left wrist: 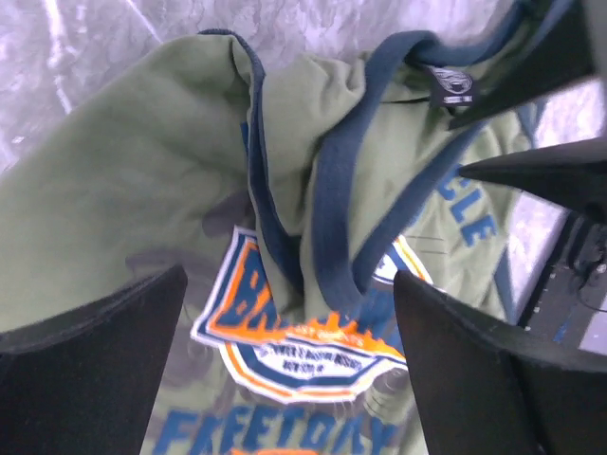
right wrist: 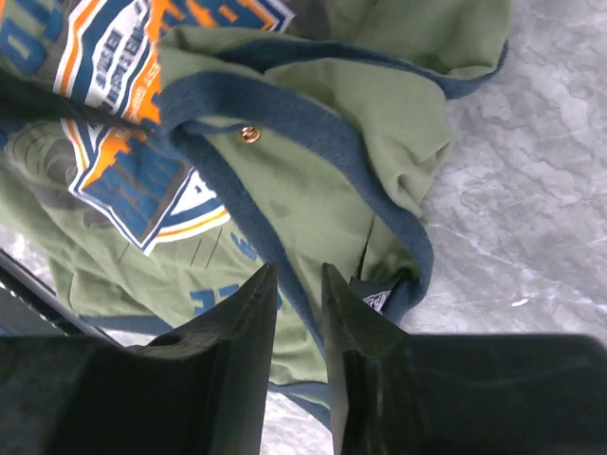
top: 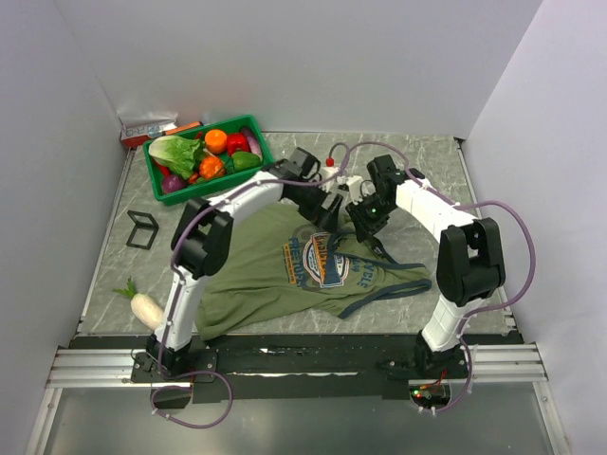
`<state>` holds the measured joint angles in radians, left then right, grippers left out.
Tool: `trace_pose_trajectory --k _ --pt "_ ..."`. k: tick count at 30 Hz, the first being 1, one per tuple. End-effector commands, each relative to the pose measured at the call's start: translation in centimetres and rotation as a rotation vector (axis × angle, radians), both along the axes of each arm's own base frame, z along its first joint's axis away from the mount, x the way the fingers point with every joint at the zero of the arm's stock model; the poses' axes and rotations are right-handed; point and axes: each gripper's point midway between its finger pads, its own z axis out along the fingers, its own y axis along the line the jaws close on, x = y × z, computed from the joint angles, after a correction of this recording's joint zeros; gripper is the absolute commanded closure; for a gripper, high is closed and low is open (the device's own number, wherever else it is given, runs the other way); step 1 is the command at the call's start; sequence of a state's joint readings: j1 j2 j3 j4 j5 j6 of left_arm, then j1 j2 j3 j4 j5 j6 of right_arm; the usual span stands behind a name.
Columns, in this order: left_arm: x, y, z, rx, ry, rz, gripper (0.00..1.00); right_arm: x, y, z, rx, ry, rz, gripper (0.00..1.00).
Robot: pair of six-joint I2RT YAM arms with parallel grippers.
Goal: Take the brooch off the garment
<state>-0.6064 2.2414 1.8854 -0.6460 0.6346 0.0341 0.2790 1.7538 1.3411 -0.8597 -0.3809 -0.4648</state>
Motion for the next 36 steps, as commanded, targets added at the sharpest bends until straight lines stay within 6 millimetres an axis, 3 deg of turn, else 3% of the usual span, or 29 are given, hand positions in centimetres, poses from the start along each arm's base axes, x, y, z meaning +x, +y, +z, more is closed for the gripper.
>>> trace_pose_trajectory --k 1,3,6,7,11,15,16,19,23,27,28,30,31,33,35,36 --pt "1.2 -1.8 -0.7 -0.055 0.028 0.043 0.01 1.0 0.5 0.1 0.007 -0.003 -0.079 0.70" --pt "1.0 -1.8 -1.6 -0.049 0.050 0.049 0.03 0.5 0.4 -0.7 -0.013 0.041 -0.108 0.71" --pt "0.4 -1.5 -3.0 -0.038 0.101 0.073 0.16 -0.4 -0.2 -1.8 -0.052 0.087 -0.132 0.72" --pt "0.1 -1.5 -3.1 -0.039 0.123 0.085 0.27 -0.6 -0.5 -2.3 -0.061 0.090 -0.136 0.72" --pt "-1.7 -0.9 -5.1 -0.025 0.225 0.113 0.47 -1.3 -0.7 -3.5 -0.085 0.138 -0.154 0.72" --pt "-3.1 -0.8 -5.6 -0.049 0.284 0.121 0.72 -1.7 -0.3 -4.2 -0.087 0.179 -0.157 0.72" --pt "-3.2 -0.7 -5.7 -0.045 0.288 0.126 0.84 -1.8 -0.3 -4.8 -0.114 0.189 -0.138 0.71" --pt "-3.7 -0.5 -5.6 -0.049 0.300 0.129 0.99 -1.7 -0.8 -6.0 -0.195 0.202 -0.106 0.71" --pt "-4.7 0.1 -5.0 -0.059 0.309 0.139 0.99 -0.8 -2.0 -6.7 -0.271 0.170 -0.105 0.72" --pt "-4.8 0.5 -2.7 -0.089 0.268 0.148 0.96 1.5 -3.8 -7.0 -0.338 0.058 -0.124 0.73" --pt "-4.9 0.8 -2.5 -0.082 0.263 0.157 0.87 2.1 -4.2 -7.0 -0.345 0.038 -0.125 0.73" --pt "-4.3 1.5 -1.3 -0.087 0.230 0.190 0.60 4.0 -5.0 -6.4 -0.361 -0.014 -0.145 0.74" --pt "-4.4 2.0 -1.2 -0.085 0.233 0.203 0.40 4.6 -5.0 -6.2 -0.361 -0.028 -0.139 0.74" --pt "-3.7 3.0 0.3 -0.113 0.211 0.232 0.23 5.5 -4.1 -5.1 -0.314 -0.045 -0.124 0.74" --pt "-3.2 4.3 0.8 -0.126 0.206 0.258 0.19 4.7 -2.8 -3.4 -0.247 -0.033 -0.102 0.73" --pt "-2.9 4.8 1.7 -0.141 0.186 0.263 0.16 3.7 -1.0 -2.8 -0.169 -0.007 -0.064 0.71"
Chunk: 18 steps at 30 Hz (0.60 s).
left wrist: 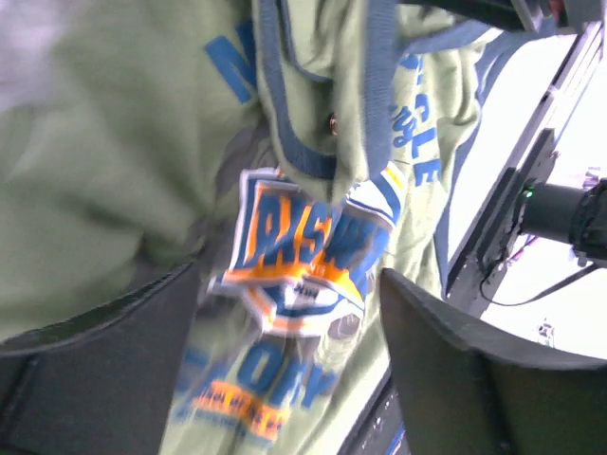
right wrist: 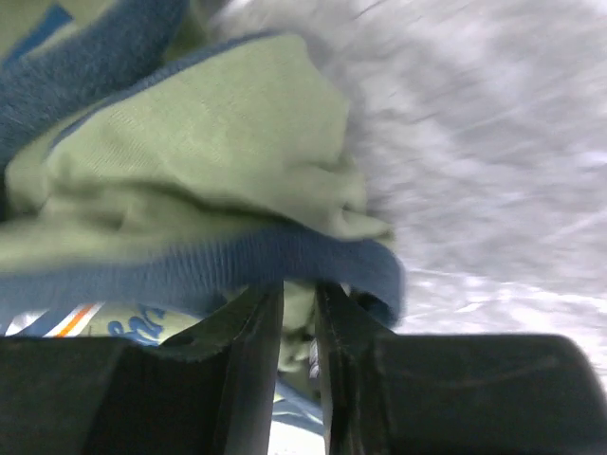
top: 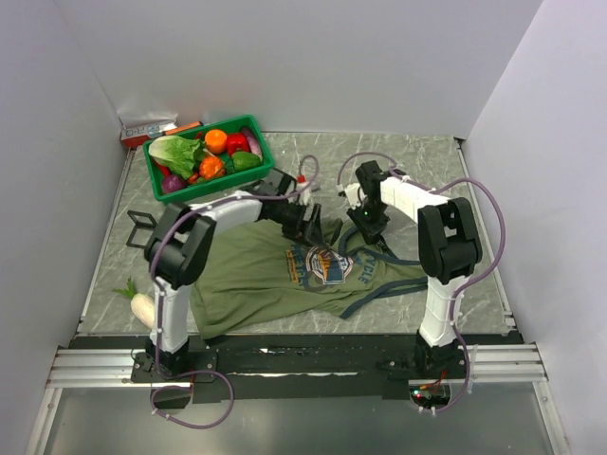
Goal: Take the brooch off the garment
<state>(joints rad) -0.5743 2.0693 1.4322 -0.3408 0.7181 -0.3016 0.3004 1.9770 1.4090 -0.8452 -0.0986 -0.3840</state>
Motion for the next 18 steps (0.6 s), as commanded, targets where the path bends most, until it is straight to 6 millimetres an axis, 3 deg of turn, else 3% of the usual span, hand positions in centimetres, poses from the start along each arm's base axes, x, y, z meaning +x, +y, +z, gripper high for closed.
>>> trace_pose_trajectory --k 1,5,8,13,17,18 --pt "2.6 3.0 4.5 -0.050 -0.098 0.087 0.16 0.9 3.2 4.7 0.156 -0.096 0.081 0.68" --pt "4.2 5.7 5.6 -0.031 -0.143 0.146 0.14 -2.0 6.0 5.5 0.202 -0.080 0.137 0.66" --pt "5.2 8.1 6.1 -0.017 -0.167 0.198 0.14 -3.2 7.3 4.4 0.184 -0.047 0.146 0.69" --pt "6.9 12.5 7.0 0.014 -0.193 0.286 0.14 -2.5 8.7 2.9 0.147 -0.046 0.156 0.73" --pt "8.0 14.7 6.6 0.033 -0.187 0.325 0.14 -1.2 11.4 3.6 0.173 -0.073 0.194 0.73" --pt "8.1 14.9 6.4 0.034 -0.180 0.334 0.14 -1.2 11.8 2.8 0.165 -0.050 0.193 0.73"
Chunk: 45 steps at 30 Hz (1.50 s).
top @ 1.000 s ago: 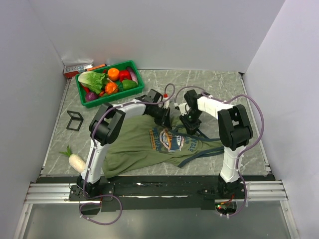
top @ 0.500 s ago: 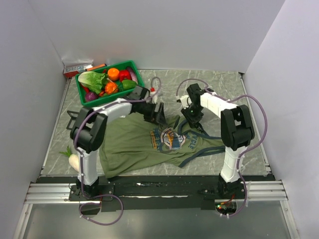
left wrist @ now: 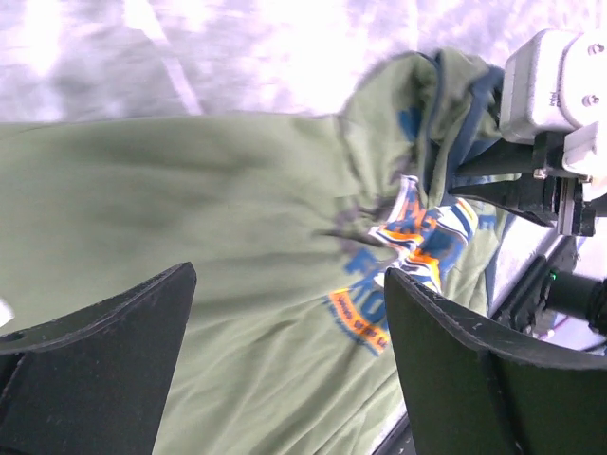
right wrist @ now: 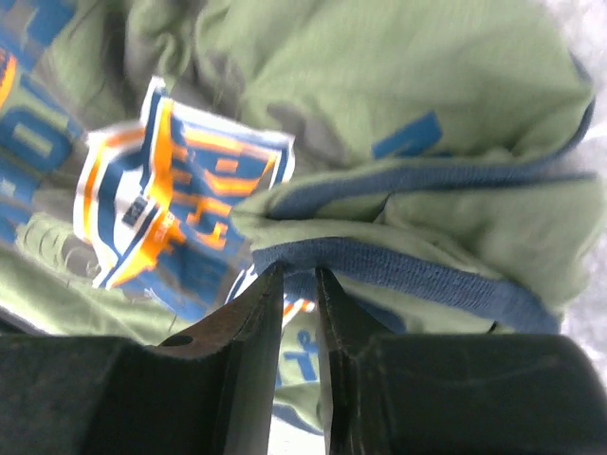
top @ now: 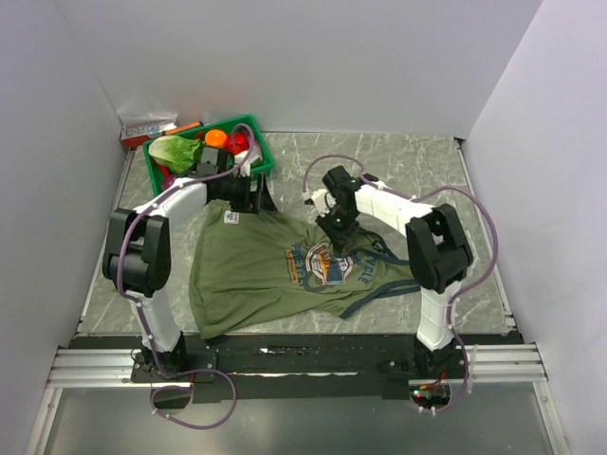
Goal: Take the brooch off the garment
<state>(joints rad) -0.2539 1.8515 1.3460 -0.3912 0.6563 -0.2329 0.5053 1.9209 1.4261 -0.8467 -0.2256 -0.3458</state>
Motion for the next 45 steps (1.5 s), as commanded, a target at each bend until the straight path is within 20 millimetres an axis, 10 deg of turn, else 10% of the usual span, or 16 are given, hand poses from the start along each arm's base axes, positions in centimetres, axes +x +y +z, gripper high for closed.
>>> trace_pose_trajectory --k 1,10,19,28,45 --pt "0.7 1.9 1.0 0.012 -0.026 0.029 0.14 1.9 2.8 0.1 0.017 -0.030 0.008 0.73" --pt "1.0 1.9 1.1 0.011 -0.030 0.028 0.13 1.7 3.9 -0.3 -0.011 -0.036 0.019 0.72" --pt "1.9 1.5 2.1 -0.012 -0.044 0.025 0.13 0.1 3.1 8.3 0.104 -0.188 0.009 0.67" --pt "2.1 1.9 2.5 0.010 -0.053 0.016 0.13 0.9 0.9 2.5 -0.086 -0.159 -0.013 0.73" --pt "1.7 3.0 1.8 0.006 -0.029 0.033 0.13 -0.3 0.0 0.6 -0.143 -0.080 -0.101 0.76"
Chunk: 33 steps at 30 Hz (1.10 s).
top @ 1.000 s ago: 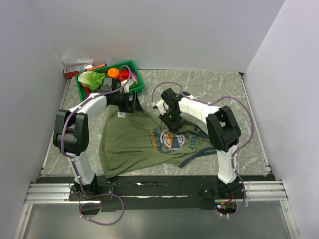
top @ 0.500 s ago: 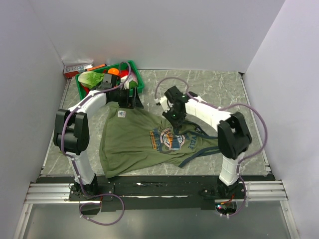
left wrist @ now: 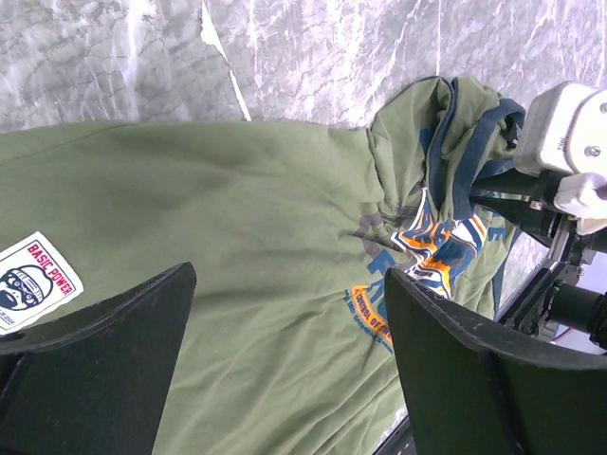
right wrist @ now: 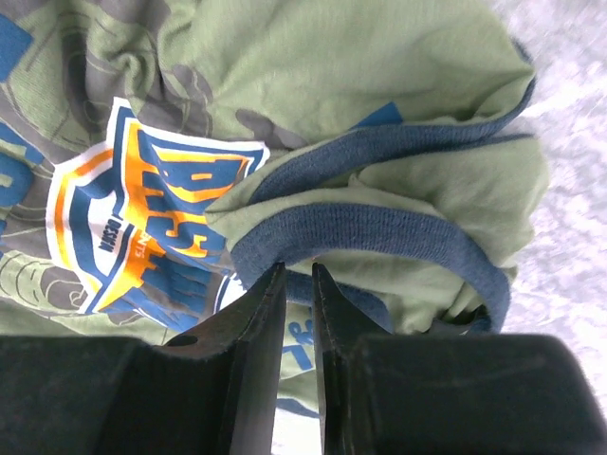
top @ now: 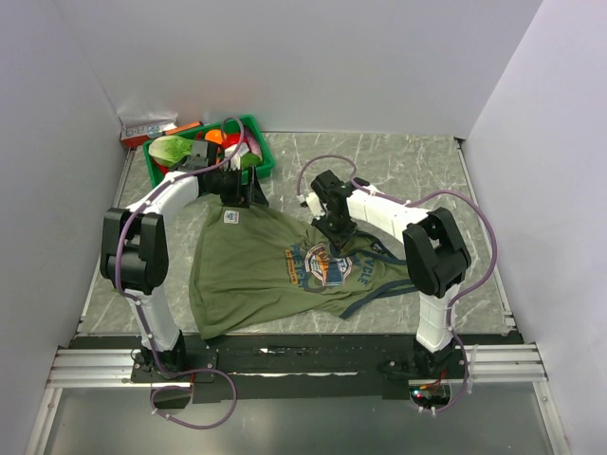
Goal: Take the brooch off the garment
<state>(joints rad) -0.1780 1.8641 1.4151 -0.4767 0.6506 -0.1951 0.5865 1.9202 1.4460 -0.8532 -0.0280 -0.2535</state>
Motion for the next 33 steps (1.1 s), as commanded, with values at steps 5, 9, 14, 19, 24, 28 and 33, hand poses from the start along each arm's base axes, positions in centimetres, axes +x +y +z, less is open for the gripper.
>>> trace_pose_trajectory --k 5,9,14,19,24,28,33 --pt "0.1 -0.2 0.6 -0.017 -0.019 -0.018 0.13 -0.4 -0.1 -0.3 -0.004 0.008 -0.125 0.74" --pt "0.3 -0.3 0.7 -0.016 -0.017 -0.019 0.13 -0.6 0.3 -0.6 0.006 0.024 -0.168 0.75" --pt "0.3 -0.2 0.4 -0.011 -0.008 -0.018 0.12 -0.2 -0.2 -0.9 -0.026 0.012 -0.184 0.74" --pt "0.4 -0.3 0.0 -0.019 0.003 -0.019 0.12 0.0 -0.7 -1.0 -0.051 -0.012 -0.204 0.71" --pt "0.7 -0.2 0.1 -0.022 0.002 -0.015 0.12 0.1 -0.9 -1.5 -0.063 -0.008 -0.210 0.69" --pt "0.4 -0.2 -0.4 -0.019 0.013 -0.017 0.12 0.2 -0.7 -1.9 -0.065 0.005 -0.211 0.68" --pt "0.2 -0.1 -0.5 -0.017 0.016 -0.016 0.12 0.2 -0.5 -2.3 -0.067 0.017 -0.211 0.68"
